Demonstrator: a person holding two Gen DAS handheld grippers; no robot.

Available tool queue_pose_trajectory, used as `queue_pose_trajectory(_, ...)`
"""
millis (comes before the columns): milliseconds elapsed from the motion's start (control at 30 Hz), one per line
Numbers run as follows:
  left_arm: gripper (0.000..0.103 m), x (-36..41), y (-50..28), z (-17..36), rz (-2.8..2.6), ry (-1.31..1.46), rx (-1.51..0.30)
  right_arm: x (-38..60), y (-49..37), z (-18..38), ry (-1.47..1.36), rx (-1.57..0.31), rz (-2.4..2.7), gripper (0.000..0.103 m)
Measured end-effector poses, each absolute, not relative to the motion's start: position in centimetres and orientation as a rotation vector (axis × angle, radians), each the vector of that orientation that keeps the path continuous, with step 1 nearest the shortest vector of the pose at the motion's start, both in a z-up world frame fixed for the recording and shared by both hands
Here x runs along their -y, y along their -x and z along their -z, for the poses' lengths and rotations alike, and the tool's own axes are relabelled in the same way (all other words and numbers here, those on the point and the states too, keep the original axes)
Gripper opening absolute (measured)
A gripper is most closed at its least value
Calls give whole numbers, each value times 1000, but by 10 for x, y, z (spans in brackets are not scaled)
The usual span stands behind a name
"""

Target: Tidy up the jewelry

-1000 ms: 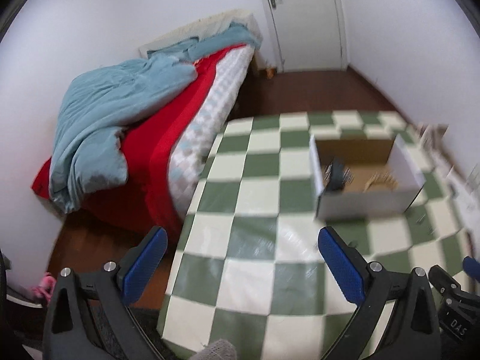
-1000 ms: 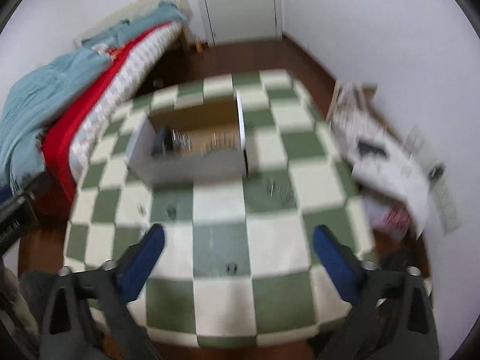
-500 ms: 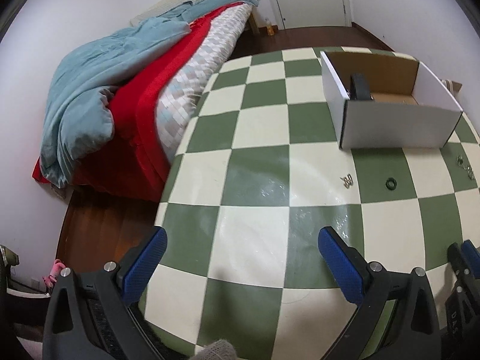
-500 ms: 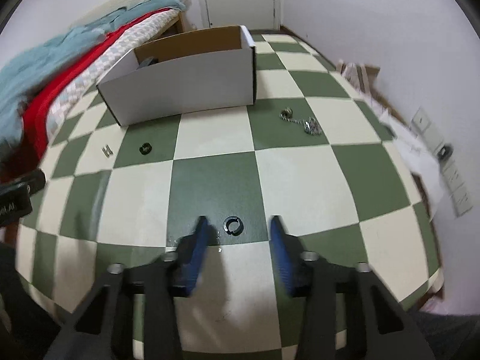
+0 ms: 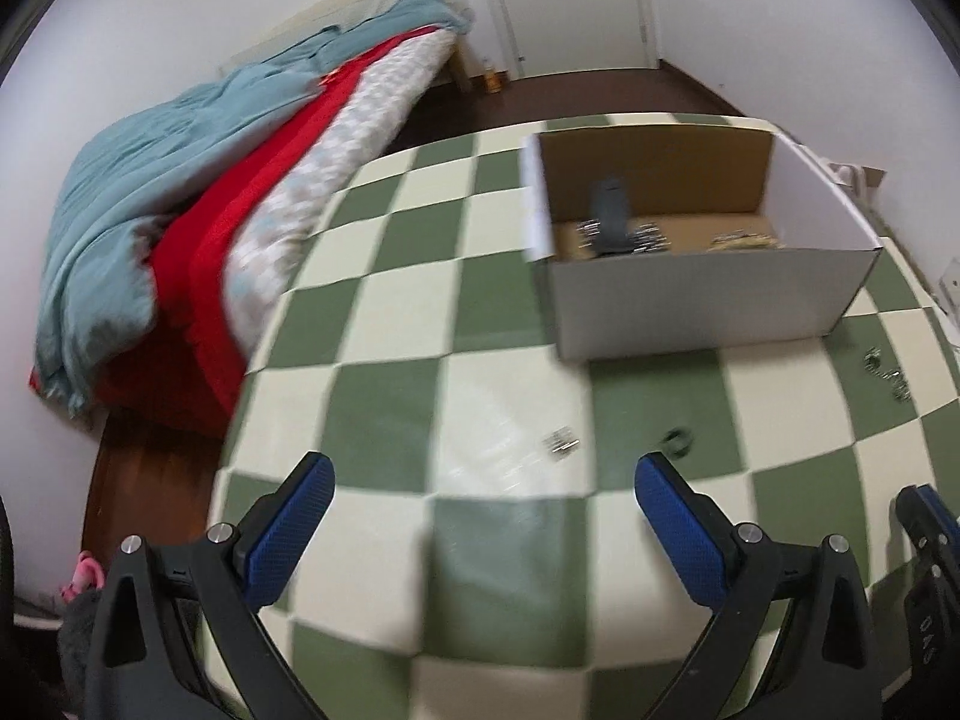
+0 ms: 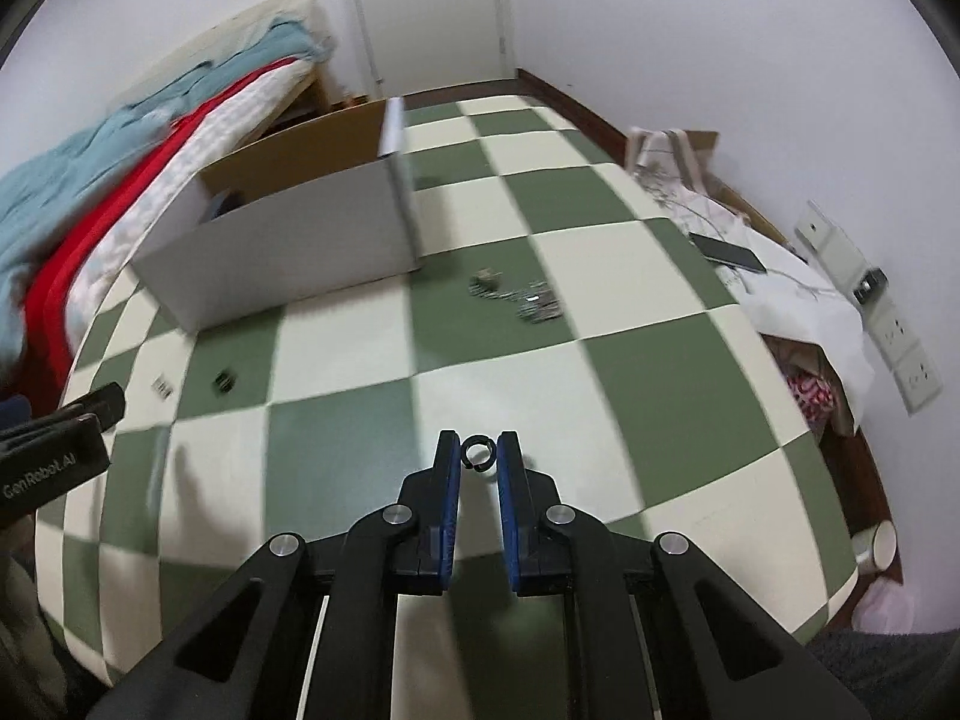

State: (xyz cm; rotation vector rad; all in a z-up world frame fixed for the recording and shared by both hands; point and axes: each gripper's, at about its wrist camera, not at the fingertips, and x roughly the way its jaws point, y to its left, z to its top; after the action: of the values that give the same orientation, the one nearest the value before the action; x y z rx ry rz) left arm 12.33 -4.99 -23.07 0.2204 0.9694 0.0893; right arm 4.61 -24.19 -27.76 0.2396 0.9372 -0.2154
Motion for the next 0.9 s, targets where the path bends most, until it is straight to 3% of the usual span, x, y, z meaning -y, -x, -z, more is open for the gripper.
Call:
queue_pose_trajectory(133, 102, 72, -134, 241, -23, -195, -983, 256, -49, 282, -287, -944, 235, 13)
queue_pose_trajectory(467, 74, 96, -145, 262, 41, -147, -1029, 270, -52, 284, -328, -943, 252, 13)
queue_pose_trajectory(533, 73, 96, -144, 262, 44, -141, -1029, 270, -52, 284, -331, -942, 253, 13)
queue_pose_trajectory(633, 52, 96, -144, 261, 69, -114, -1027, 271, -52, 284, -332, -942, 254, 13)
queue_pose_trajectory(733, 42, 98, -141, 260, 76, -112, -1027, 271, -52, 284, -340, -941, 255, 13)
queue_pose_trajectory(900, 42, 95, -134, 260, 69, -90, -1030, 271, -51, 284, -348, -942, 256, 13)
